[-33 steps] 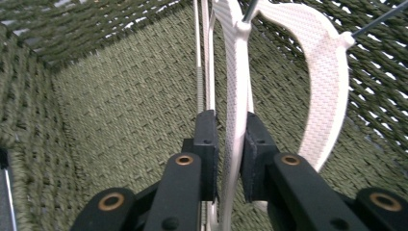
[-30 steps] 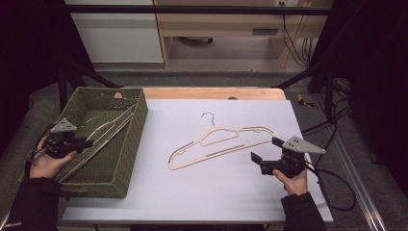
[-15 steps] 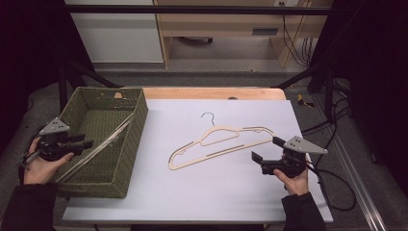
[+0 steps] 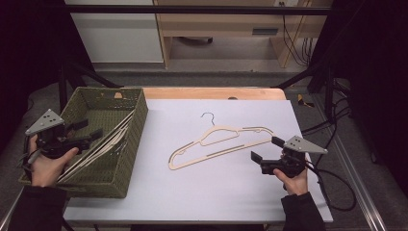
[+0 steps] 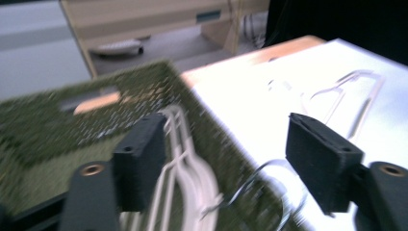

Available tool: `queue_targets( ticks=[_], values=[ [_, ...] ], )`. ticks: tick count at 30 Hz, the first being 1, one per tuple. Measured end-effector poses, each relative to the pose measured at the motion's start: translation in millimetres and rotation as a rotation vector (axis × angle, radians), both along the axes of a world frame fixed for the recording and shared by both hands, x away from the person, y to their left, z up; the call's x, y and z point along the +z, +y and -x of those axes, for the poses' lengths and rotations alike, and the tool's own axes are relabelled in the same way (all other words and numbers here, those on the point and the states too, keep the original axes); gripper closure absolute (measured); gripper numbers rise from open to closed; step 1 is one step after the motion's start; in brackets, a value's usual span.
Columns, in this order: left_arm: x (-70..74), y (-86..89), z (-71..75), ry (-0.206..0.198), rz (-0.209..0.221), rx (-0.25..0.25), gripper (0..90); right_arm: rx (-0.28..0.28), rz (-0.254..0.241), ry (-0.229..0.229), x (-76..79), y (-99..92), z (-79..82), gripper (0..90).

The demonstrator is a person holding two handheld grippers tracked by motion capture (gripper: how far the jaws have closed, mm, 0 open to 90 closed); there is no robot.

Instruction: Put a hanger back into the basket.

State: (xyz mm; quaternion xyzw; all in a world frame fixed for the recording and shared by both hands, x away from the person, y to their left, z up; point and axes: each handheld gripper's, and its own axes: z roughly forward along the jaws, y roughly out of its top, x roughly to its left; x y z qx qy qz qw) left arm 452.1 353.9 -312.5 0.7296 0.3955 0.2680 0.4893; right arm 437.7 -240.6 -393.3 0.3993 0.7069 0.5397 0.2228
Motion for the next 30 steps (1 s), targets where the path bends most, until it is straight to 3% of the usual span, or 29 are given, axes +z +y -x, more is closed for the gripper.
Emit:
queue_targets(
  ticks=[5,10,14,24,30],
  values=[
    [7.5,-25.0,1.7,-0.039,0.03,-0.041,18.0,0.0,-0.003,-0.001,-0.1,0.0,-0.9,2.1],
    [7.8,-50.3,3.4,-0.044,0.06,-0.081,9.1,0.004,0.0,0.0,-0.5,-0.2,-1.2,2.0],
    [4.3,-72.6,3.0,-0.039,0.076,-0.115,7.3,0.0,0.007,0.004,-1.2,0.5,-1.4,2.1],
    [-8.5,-127.6,-6.8,-0.002,0.055,-0.217,6.8,0.001,0.003,0.007,-0.5,-1.2,-1.2,2.2],
    [-17.5,-155.5,-14.5,0.021,0.027,-0.247,6.8,0.001,0.007,0.007,-0.9,-1.6,-1.2,2.2]
  ],
)
